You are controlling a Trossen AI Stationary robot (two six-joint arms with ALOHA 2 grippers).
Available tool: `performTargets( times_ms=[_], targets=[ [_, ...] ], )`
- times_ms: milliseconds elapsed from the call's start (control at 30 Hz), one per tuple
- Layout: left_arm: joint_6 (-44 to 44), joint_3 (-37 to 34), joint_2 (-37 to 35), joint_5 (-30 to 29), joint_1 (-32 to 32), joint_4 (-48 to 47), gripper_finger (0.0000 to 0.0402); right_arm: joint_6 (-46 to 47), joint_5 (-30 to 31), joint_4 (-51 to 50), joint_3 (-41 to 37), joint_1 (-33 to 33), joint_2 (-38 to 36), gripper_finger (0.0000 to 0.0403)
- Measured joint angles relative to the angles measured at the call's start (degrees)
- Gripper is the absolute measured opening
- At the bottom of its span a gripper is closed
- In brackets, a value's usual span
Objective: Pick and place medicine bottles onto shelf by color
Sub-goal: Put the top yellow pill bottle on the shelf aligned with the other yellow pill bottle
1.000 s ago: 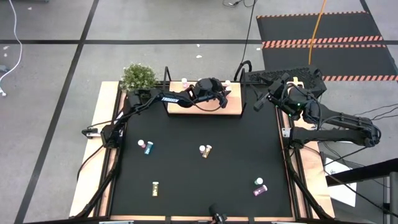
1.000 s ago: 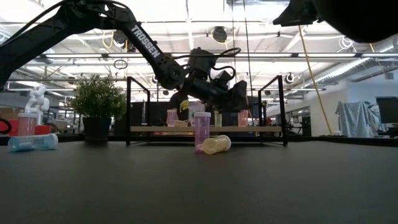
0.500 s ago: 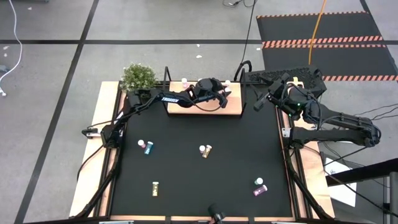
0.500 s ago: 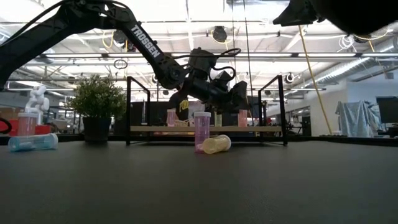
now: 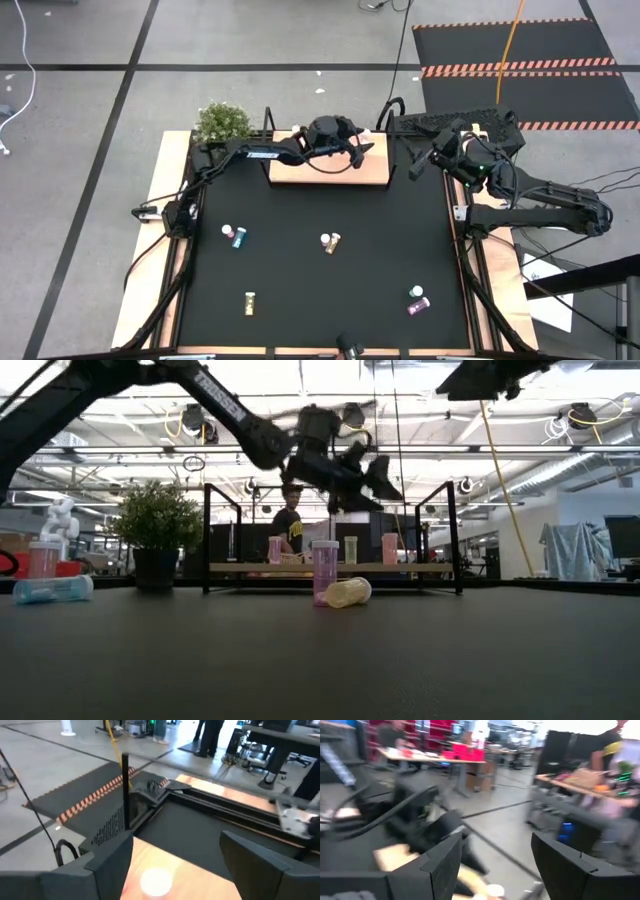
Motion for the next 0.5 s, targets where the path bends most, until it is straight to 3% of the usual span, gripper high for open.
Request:
performTargets(
  times_ms=[133,300,400,500],
  targets=[
    [-1.62,0.04,-5.87,4.02,-0.5,-8.48,0.0313,8.34,-9.77,-0.08,0.0,0.0,1.02,0.0232],
    [-0.69,0.0,-13.38,4.54,-2.99,-23.82,0.0314,19.59,-23.71,-0.02,-0.1,0.13,5.02,0.0217],
    [0.29,0.0,-18.0,4.51,-5.1,-31.91,0.0315,24.66,-27.31,0.54,-1.22,1.55,8.34,0.0202],
    [-4.18,0.0,-22.7,3.75,-6.88,-38.59,0.0315,31.71,-27.17,0.29,-3.08,4.17,11.69,0.0187]
  ],
)
